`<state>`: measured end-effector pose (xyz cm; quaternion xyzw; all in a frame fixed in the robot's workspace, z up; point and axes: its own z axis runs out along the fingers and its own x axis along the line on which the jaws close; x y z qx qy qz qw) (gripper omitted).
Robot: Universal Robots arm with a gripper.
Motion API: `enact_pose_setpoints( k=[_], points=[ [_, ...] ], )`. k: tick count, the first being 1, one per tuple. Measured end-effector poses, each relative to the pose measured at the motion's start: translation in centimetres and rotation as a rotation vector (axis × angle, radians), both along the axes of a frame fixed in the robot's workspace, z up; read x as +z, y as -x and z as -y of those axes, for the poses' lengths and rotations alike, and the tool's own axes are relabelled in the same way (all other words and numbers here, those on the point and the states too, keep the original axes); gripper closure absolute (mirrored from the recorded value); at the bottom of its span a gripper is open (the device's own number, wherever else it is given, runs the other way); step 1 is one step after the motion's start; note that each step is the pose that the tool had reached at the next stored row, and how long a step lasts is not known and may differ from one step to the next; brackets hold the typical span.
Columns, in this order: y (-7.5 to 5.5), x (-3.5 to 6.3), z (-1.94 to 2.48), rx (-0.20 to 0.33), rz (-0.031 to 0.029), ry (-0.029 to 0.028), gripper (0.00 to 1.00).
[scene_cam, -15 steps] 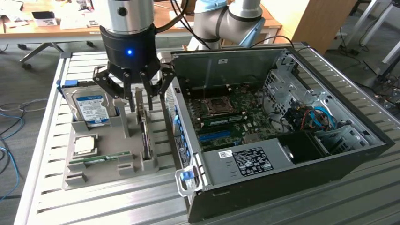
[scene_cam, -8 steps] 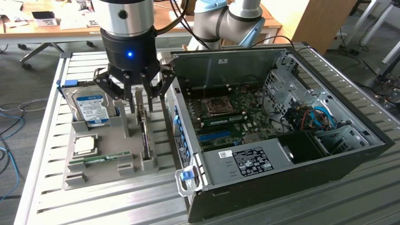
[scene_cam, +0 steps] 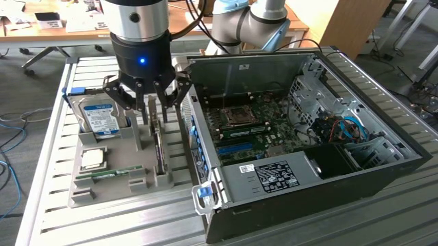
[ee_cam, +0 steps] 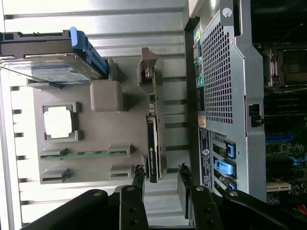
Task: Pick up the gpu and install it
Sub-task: 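Pick up the gpu and move the gpu toward the slot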
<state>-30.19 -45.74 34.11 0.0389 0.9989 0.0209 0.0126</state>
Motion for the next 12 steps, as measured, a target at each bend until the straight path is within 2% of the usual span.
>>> enact_pose_setpoints(
  k=[12],
  points=[
    [0.0, -0.71, 0.0, 0.0, -0.0002, 0.0002, 0.58]
  ],
)
